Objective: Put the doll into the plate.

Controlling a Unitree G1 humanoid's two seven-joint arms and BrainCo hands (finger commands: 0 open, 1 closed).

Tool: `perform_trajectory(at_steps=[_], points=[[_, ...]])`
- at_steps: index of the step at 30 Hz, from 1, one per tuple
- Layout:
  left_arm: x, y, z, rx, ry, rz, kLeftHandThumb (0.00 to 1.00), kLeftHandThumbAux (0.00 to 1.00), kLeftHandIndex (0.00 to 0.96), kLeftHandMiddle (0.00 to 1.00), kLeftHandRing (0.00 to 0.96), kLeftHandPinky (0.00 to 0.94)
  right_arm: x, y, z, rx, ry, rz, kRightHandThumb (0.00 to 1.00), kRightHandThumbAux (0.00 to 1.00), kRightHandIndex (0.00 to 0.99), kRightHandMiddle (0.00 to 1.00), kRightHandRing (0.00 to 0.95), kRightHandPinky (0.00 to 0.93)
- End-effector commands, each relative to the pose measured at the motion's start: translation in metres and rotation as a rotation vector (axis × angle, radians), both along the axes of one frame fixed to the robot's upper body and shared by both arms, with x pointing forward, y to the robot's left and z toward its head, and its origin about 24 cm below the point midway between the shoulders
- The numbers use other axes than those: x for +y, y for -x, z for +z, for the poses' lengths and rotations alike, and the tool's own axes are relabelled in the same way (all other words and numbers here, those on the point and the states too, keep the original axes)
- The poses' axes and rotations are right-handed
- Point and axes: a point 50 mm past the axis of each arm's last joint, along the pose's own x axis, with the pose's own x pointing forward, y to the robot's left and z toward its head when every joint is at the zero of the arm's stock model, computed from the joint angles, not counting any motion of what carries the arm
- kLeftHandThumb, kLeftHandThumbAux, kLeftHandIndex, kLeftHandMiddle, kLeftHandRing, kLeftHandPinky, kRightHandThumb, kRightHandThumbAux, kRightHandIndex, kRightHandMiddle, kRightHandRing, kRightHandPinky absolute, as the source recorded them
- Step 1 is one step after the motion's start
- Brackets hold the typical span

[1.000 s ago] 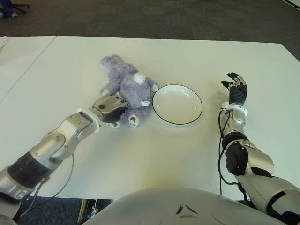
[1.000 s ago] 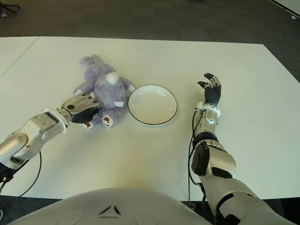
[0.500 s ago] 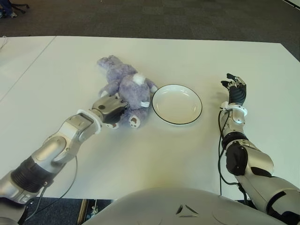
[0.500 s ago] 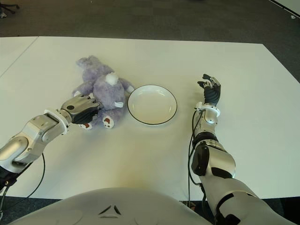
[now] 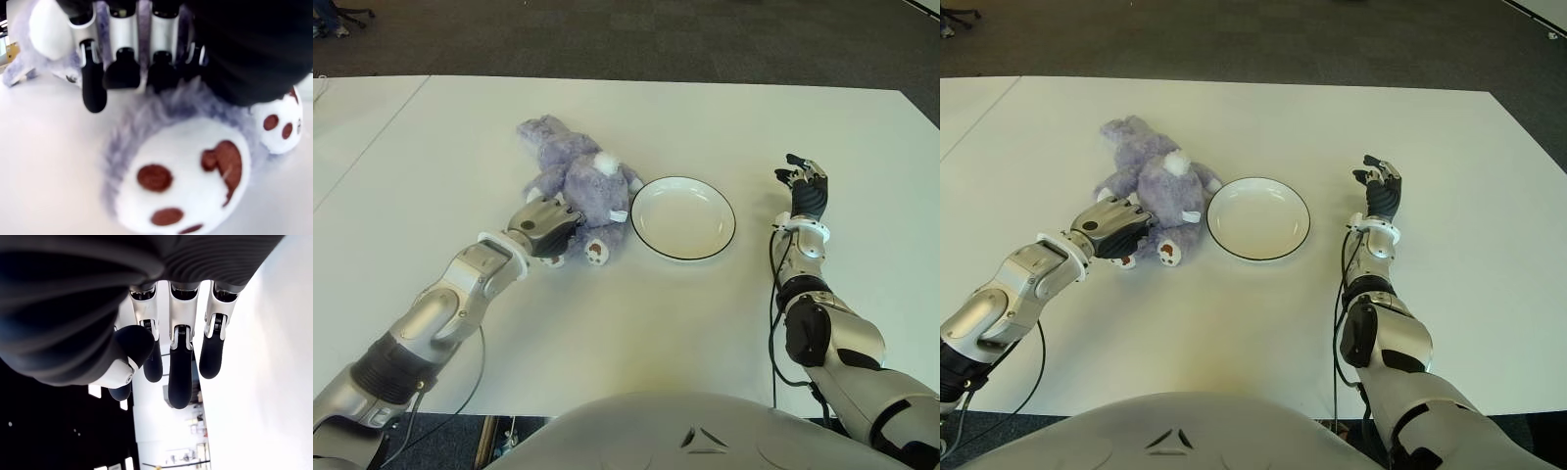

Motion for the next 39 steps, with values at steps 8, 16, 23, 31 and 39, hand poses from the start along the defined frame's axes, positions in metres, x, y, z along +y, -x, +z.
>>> perform_trajectory(at_steps=[8, 16, 23, 31, 39], points=[[0.004, 0.003, -0.020, -0.106, 0.068, 0.005, 0.696, 0.697, 0.435, 0.783, 0.808, 0.839, 0.032, 0.081, -0.102, 0.439, -0.173, -0.014, 0.938, 0.684, 0.423, 0.283, 0.452, 0.270], [0.004, 0.002, -0.018, -0.268, 0.181, -0.008, 0.689, 0.698, 0.427, 0.688, 0.757, 0.811, 0.032, 0.079, -0.101, 0.430, -0.191, -0.011, 0.940, 0.683, 0.423, 0.274, 0.453, 0.306], [0.007, 0.004, -0.005, -0.494, 0.257, -0.009, 0.230, 0.355, 0.105, 0.224, 0.304, 0.439, 0.030, 0.080, -0.101, 0.427, -0.183, -0.008, 0.936, 0.685, 0.425, 0.257, 0.446, 0.242], [0.013, 0.010, 0.011, -0.795, 0.275, -0.041, 0.095, 0.253, 0.000, 0.005, 0.009, 0.009, 0.031, 0.079, -0.101, 0.436, -0.186, 0.000, 0.937, 0.684, 0.423, 0.242, 0.448, 0.324], [0.015, 0.010, 0.017, -0.966, 0.327, -0.077, 0.036, 0.213, 0.000, 0.000, 0.000, 0.000, 0.031, 0.079, -0.101, 0.434, -0.197, -0.005, 0.940, 0.683, 0.423, 0.239, 0.453, 0.381]])
